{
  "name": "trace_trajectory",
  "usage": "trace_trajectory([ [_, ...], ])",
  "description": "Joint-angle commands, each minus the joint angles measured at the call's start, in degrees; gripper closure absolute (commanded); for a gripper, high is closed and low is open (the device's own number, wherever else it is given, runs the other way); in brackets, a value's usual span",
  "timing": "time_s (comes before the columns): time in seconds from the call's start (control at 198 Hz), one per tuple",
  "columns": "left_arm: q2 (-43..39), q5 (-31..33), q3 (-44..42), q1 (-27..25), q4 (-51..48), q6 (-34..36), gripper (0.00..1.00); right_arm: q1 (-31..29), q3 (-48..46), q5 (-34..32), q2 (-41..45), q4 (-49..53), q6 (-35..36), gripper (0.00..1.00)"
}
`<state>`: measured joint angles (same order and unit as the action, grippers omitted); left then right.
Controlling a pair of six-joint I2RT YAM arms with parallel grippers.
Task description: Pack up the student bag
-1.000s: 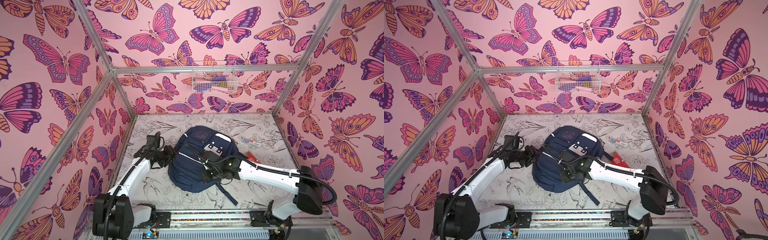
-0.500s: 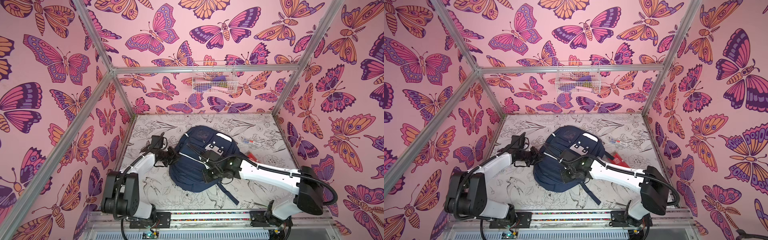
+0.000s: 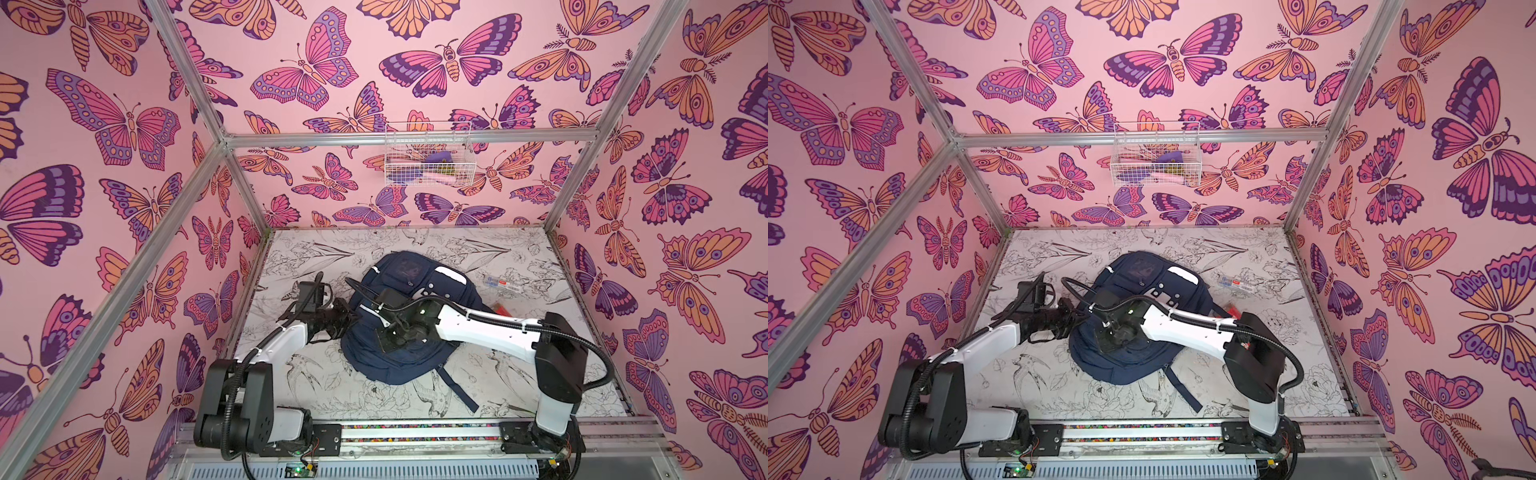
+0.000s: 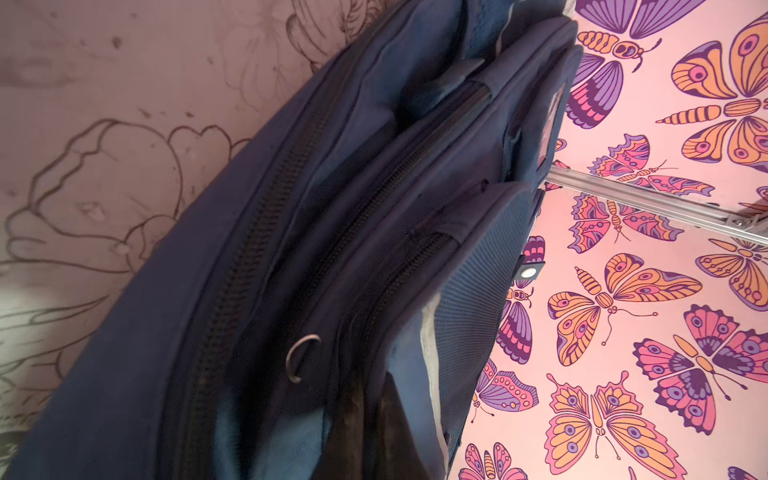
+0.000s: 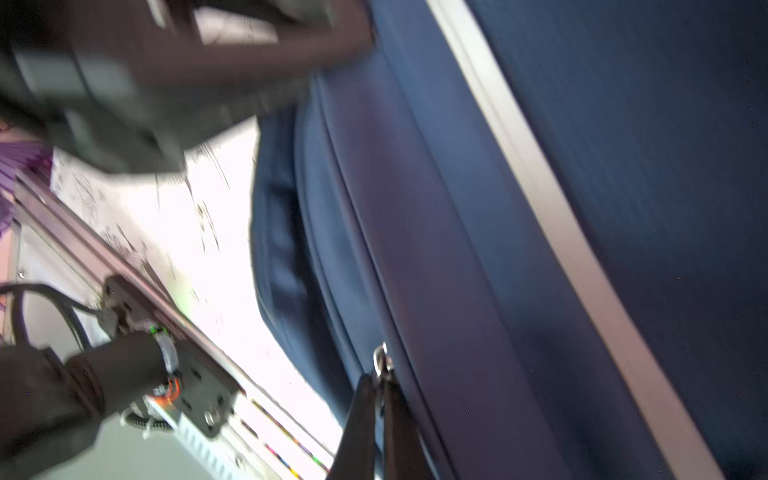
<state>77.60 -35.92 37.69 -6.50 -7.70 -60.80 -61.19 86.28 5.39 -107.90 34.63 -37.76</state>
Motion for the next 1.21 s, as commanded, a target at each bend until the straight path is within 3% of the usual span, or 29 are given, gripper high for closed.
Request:
trace_trajectory([
  [0.0,-2.3,-1.0,-3.0,-0.3,0.5,-2.4,1.0,0.2,4.9,-1.5,-2.9,-0.6,-0.6,1.0],
  [0.141,-6.5,-0.6,-5.8,0.4,0.3,-2.3,1.0,1.3,3.5,-5.8,-1.8,2.8,0.8,1.0],
  [0.369,-14.5,1.5,-9.4,-0.2,-5.7,0.3,1.0,5.7,-2.6,-6.1,3.9,6.1,6.5,1.0],
  [0.525,-22.7,5.3,-12.2,-7.0,-6.1,-2.7,1.0,6.8,-5.2,-4.0,6.5,8.3,11.5,1.0],
  [0.591,-24.8,6.2,-11.4,-7.3,-7.8,-2.1,1.0,7.0,-7.1,-3.3,8.0,8.5,12.6,1.0],
  [0.631,-25.5,7.7,-9.7,-6.8,-10.2,-0.4,0.88,7.1,-8.6,-2.3,9.0,8.1,12.8,1.0],
  [0.657,-25.7,8.8,-8.2,-6.6,-11.9,1.0,0.76,7.1,-9.5,-1.7,9.5,7.9,12.9,1.0],
  [0.717,-24.4,11.2,-4.7,-5.8,-14.9,3.9,0.52,7.1,-11.2,-0.3,10.4,7.1,12.8,1.0],
  [0.793,-20.2,11.1,-1.2,-4.9,-15.4,5.8,0.41,7.1,-13.1,1.9,11.3,5.4,11.8,1.0],
  [0.899,-13.1,7.8,1.8,-4.7,-12.9,5.9,0.39,7.1,-14.8,3.9,11.9,3.1,10.4,1.0],
  [1.066,-2.3,2.7,4.5,-5.3,-9.0,5.9,0.47,6.9,-15.1,4.8,11.4,1.6,9.3,1.0],
  [1.207,2.6,1.2,5.5,-6.3,-8.0,6.1,0.47,6.8,-14.4,5.1,11.1,1.9,9.4,1.0],
])
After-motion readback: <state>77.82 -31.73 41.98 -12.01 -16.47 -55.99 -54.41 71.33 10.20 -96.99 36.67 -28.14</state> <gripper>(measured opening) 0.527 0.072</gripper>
